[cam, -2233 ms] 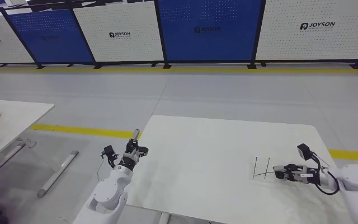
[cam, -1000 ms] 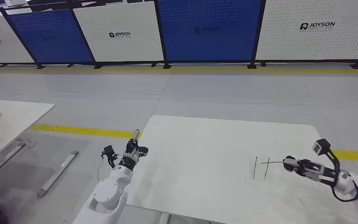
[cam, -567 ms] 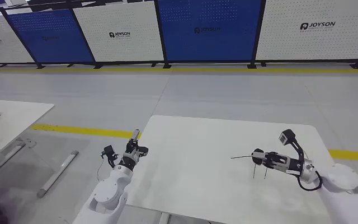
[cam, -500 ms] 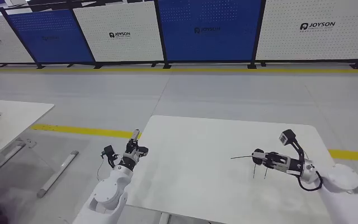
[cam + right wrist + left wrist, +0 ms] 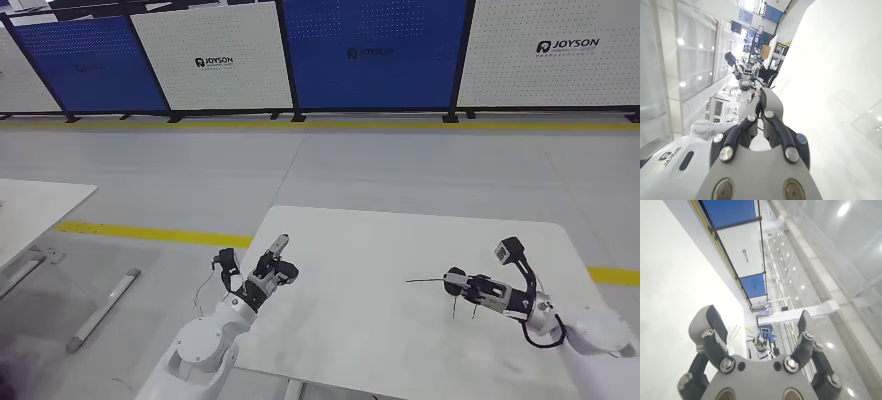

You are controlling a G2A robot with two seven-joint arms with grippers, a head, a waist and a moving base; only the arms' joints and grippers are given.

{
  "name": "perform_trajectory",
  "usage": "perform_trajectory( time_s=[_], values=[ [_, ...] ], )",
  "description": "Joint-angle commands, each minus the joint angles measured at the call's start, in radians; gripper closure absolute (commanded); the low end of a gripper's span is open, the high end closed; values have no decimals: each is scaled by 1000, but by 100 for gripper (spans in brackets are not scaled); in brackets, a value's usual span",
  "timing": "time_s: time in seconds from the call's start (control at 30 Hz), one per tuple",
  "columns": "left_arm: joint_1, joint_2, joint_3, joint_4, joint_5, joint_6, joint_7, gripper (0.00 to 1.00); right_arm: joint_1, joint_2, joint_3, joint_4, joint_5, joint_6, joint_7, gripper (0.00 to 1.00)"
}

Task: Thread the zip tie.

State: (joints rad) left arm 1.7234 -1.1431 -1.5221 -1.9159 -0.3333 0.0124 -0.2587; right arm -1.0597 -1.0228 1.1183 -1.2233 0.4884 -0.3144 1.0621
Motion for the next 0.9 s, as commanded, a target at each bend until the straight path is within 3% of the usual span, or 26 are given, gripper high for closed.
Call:
perform_trajectory(
  time_s=[0.0,0.13,0.53,0.6,0.77,0.87],
  values=[
    [4,0,31,-18,3,8,-47,0,-11,-3,-5,-18,3,-11,-23,100],
    [13,-1,66,-13,-28,16,-106,0,-19,-8,-11,-24,24,-12,-25,100],
    [12,-1,66,-11,-34,18,-106,0,-19,-8,-11,-24,24,-12,-25,100],
    [12,-1,68,-10,-34,20,-107,0,-32,-10,-14,-44,18,-8,-63,100],
    [-25,-1,117,7,0,61,-148,0,-63,-19,-28,-88,21,-26,-118,100],
    [-55,-5,174,28,31,69,-152,0,-88,-26,-36,-129,22,-26,-136,100]
  ],
)
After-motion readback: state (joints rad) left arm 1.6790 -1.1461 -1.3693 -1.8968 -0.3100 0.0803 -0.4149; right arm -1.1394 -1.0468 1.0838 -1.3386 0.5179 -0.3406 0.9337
